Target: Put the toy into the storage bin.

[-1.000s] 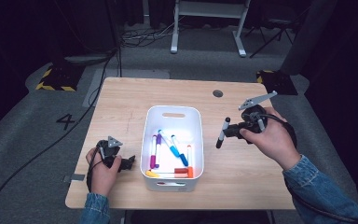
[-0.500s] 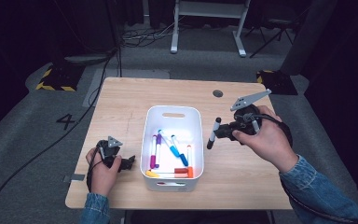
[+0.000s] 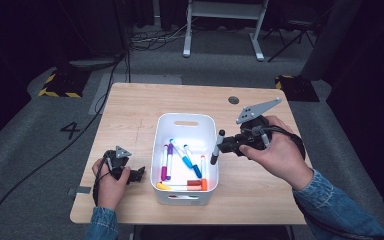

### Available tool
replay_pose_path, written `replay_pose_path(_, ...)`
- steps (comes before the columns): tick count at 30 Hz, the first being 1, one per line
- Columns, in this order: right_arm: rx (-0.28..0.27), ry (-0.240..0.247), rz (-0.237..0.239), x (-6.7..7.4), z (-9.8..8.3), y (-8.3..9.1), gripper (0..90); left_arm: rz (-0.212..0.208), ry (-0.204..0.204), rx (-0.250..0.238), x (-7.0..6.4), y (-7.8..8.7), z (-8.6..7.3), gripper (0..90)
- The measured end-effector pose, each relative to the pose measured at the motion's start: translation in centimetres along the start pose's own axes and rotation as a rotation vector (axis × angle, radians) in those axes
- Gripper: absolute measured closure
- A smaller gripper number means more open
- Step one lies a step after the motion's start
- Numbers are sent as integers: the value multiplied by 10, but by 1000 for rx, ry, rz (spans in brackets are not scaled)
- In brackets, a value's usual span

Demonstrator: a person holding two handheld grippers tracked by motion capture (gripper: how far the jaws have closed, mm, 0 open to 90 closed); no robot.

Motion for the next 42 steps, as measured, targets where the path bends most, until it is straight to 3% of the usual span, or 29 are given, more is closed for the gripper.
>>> replay_pose_path(24,95,-40,79,9,-40,-50,768,3,-1,-2,0,0,0,0)
replay_pose_path(40,121,-40,83,9,-51,-63,766,0,-1,1,0,0,0,0)
replay_pose_path(42,117,-49,84,9,-51,-63,732,3,-1,-3,0,0,0,0)
Point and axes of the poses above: each handheld gripper's, and its own axes: y roughly backward along the jaws, z roughly out of its top, x roughly to its left, the point moved 10 cm from there along -y, roughly forward along the jaws, and after that the axes turned 7 degrees about -x, right-handed, at the moved point
